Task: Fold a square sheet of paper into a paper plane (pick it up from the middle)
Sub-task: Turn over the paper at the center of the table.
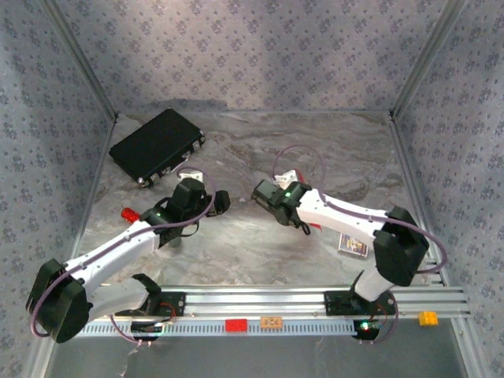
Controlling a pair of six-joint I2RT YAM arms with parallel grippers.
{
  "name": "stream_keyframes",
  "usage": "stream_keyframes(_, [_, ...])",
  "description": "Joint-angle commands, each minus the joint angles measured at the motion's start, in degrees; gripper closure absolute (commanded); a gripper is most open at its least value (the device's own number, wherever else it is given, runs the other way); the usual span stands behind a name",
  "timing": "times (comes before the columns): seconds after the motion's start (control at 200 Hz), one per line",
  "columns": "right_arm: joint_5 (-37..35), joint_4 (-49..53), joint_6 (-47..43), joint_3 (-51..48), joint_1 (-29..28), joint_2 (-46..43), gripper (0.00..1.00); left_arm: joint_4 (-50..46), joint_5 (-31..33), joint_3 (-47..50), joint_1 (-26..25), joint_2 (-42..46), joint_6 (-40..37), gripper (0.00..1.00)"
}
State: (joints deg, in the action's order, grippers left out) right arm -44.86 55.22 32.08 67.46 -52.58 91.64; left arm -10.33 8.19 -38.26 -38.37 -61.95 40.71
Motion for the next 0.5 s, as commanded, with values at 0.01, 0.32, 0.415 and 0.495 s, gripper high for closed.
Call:
stream_keyframes(0.01, [-1.6, 0.5, 0.0, 3.3, -2.1, 4.2, 0.98, -1.2, 4.1, 1.1, 0.7, 3.8, 1.8, 0.19])
stream_keyframes(0.32, [10.5, -6.2, -0.1, 7.0, -5.2, 13.0, 0.92, -4.2, 6.6, 2.7, 1.2, 8.4, 2.6, 0.18])
stream_keyframes(0.415, [15.2, -9.2, -0.1, 7.1, -5.2, 13.4, 0.90, -4.2, 6.4, 3.2, 1.3, 9.0, 3.0, 0.18])
stream_keyframes(0.495, [18.8, -11.6, -0.5, 6.8, -5.1, 13.5, 0.87, -4.3, 6.4, 3.4, 1.4, 8.9, 3.2, 0.18])
